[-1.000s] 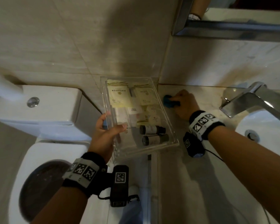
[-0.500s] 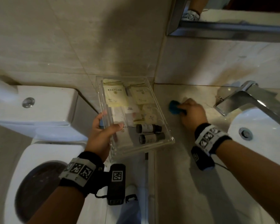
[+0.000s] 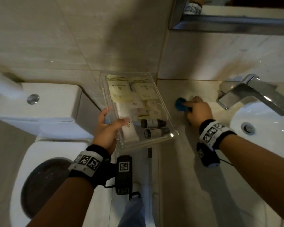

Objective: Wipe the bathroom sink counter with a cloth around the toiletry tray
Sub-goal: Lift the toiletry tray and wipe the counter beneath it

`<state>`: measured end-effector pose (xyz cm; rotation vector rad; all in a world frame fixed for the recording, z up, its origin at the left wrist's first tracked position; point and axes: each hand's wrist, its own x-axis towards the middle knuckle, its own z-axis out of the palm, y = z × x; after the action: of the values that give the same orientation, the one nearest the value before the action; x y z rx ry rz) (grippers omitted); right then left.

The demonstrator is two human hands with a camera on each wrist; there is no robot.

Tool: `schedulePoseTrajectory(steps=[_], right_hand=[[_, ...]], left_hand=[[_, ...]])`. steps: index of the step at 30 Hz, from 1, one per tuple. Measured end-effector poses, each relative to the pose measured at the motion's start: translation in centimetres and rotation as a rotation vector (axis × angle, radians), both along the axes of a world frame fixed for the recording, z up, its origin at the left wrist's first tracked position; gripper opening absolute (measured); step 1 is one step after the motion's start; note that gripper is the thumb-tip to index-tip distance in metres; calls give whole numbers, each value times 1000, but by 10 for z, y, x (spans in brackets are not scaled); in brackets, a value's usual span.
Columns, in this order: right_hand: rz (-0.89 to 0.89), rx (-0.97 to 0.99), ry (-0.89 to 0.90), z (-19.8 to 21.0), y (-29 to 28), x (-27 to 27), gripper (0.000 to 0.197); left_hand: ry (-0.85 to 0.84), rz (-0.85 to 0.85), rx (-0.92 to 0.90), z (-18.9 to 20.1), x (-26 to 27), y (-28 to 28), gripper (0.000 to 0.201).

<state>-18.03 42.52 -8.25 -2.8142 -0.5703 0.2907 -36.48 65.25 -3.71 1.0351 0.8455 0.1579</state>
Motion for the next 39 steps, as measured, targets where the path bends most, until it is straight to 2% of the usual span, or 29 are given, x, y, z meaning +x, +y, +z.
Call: schedulePoseTrajectory(steps=[3,5,6,8,10,11,15,17,19,21,23,26,28,31,33,35,37,39], right_hand=[[169,15,33,-1,-9,-19,37],[210,27,0,-1,-21,-7,38],[165,35,-14,-1,-30,3,39],[-64,32,-10,1,-50,20,39],[-254,-9,-8,-1,-69,18,38],[-283,-15,-1,-1,-74,9,37],[-104,15,50,-4,-62,-41,37],[-9,41,47,-4,-53,-54,35],[88,85,40,0,-55,-53,34],[141,83,21,-1,-65,-40,36],[14,31,-16,-3,-78,-19,33],[-392,-54,11,-4,-94,2,34],[-468,-59,29,-2,-85,-11,35],[-228,65,77,-1,-53,-55,36],[4,82,104,-3,-36,-82,24],[156,85,104,-6,-34,-86,18],[181,97,62,-7,-42,-67,28],[-1,94,5,-7,-62,-41,36]], left_hand=[[-10,-21,-1,-1,-5,-2,55],[-18,-15,12,-1,-8,-1,58],[-24,-8,18,0,-10,-1,59],[-42,4,14,0,-10,-2,62],[-49,-1,12,0,-12,-3,63],[-50,-4,9,1,-13,-4,64],[-18,-11,-18,0,-12,-8,66],[-17,3,-47,2,-12,-11,75],[-22,2,-62,2,-11,-12,79],[-45,6,-76,2,-12,-12,71],[-58,11,-79,0,-13,-13,67],[-73,15,-94,0,-12,-17,67],[-79,22,-113,1,-13,-20,68],[-86,6,-117,2,-15,-22,69],[-88,-2,-124,2,-16,-23,68],[-86,-4,-103,3,-16,-21,65],[-85,-9,-66,3,-17,-18,62],[-96,-12,-44,3,-19,-15,61]])
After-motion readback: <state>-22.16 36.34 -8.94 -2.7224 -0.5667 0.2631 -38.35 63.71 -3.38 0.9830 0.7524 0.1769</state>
